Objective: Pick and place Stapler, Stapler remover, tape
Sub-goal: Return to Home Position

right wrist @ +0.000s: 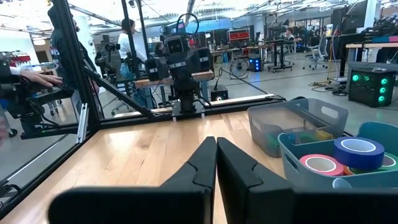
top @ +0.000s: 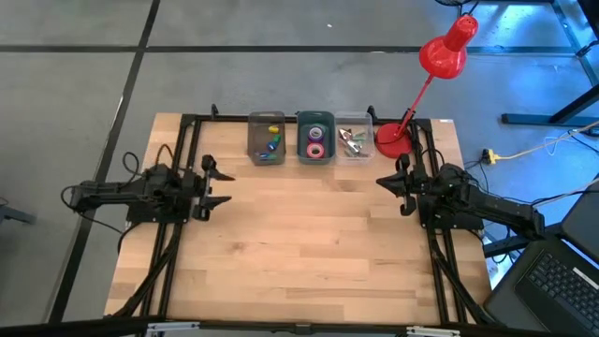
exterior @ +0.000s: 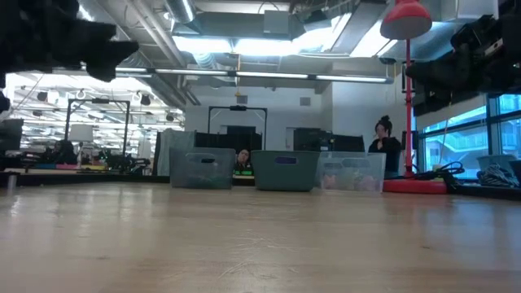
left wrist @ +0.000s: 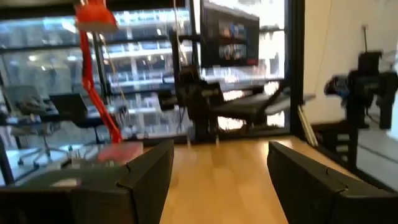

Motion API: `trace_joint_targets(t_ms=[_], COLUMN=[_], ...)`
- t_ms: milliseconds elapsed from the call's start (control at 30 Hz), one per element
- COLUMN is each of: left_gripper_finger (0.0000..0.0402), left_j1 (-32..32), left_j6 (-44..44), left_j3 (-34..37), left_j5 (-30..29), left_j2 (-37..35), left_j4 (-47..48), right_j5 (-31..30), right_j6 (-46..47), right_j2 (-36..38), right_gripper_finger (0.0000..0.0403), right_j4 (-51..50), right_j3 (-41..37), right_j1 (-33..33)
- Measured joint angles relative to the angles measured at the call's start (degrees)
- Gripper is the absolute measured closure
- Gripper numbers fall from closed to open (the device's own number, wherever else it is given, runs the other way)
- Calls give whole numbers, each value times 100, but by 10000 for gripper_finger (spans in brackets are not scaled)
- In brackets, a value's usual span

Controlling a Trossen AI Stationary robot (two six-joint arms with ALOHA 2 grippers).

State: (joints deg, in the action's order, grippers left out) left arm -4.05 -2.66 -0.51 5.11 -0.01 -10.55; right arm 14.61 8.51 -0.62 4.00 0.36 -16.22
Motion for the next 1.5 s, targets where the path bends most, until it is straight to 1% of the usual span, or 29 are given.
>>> trace_joint_targets(t_ms=[167, 1500], left_gripper_finger=[154, 154], left_j1=[-19, -15], left_j6=[-8, -8], left_j3=[0, 2], left_j5=[36, 6], left_j2=[0, 0], left_j4=[620, 647], right_j5=[0, 0], right_j6=[0, 0], right_j2=[0, 0], right_gripper_finger=[386, 386], right_j4=[-10, -7], right_j3=[0, 0], right_j1=[-1, 1])
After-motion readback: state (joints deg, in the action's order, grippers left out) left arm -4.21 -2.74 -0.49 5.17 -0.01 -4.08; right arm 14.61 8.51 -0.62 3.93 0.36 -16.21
